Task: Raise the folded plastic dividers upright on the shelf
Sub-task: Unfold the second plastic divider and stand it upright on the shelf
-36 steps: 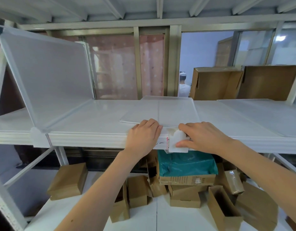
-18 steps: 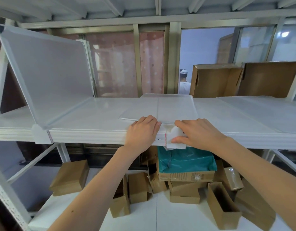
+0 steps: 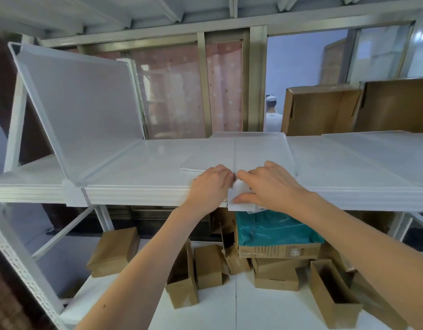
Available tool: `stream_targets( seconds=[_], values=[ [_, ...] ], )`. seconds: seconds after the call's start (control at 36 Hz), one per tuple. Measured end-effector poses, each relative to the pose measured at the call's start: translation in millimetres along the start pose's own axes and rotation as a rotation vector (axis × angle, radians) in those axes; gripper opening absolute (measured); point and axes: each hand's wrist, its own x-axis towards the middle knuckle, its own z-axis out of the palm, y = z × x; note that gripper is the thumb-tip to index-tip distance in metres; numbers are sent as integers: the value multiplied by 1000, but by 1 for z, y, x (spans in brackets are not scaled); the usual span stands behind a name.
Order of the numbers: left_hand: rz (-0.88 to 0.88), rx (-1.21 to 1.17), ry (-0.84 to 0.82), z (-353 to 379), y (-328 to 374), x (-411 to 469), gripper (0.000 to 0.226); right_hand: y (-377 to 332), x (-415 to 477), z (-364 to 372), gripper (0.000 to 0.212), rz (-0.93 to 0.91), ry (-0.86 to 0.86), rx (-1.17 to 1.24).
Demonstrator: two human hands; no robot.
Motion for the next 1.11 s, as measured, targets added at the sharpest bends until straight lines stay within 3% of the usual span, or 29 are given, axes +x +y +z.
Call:
stream_targets(
  seconds=[0.11, 0.31, 0.42, 0.56, 0.64, 0.69, 0.86, 1.11],
  values=[
    [-40, -154, -14, -5, 3, 1, 36, 3, 2, 2, 53, -6, -21, 33],
    [-49, -179, -17, -4, 6, -4, 39, -5, 0, 4, 51, 69, 2, 134],
    [-8, -121, 54, 1, 11, -5, 60, -9, -4, 1, 47, 161, -3, 197],
    [-61, -19, 77, 5, 15, -2, 75, 7, -14, -6, 10, 282, -119, 624],
    [-107, 53, 129, 6, 18, 0, 79, 19, -17, -6, 14, 347, -91, 730],
    [-125, 111, 120, 5, 19, 1, 83, 25, -17, -2, 17, 411, -29, 700],
    [-114, 153, 119, 10, 21, -1, 77, 28, -19, 23, 35, 468, 19, 244],
    [-77, 131, 238, 15, 17, 0, 50, 22, -19, 26, 41, 475, 37, 187]
  ],
)
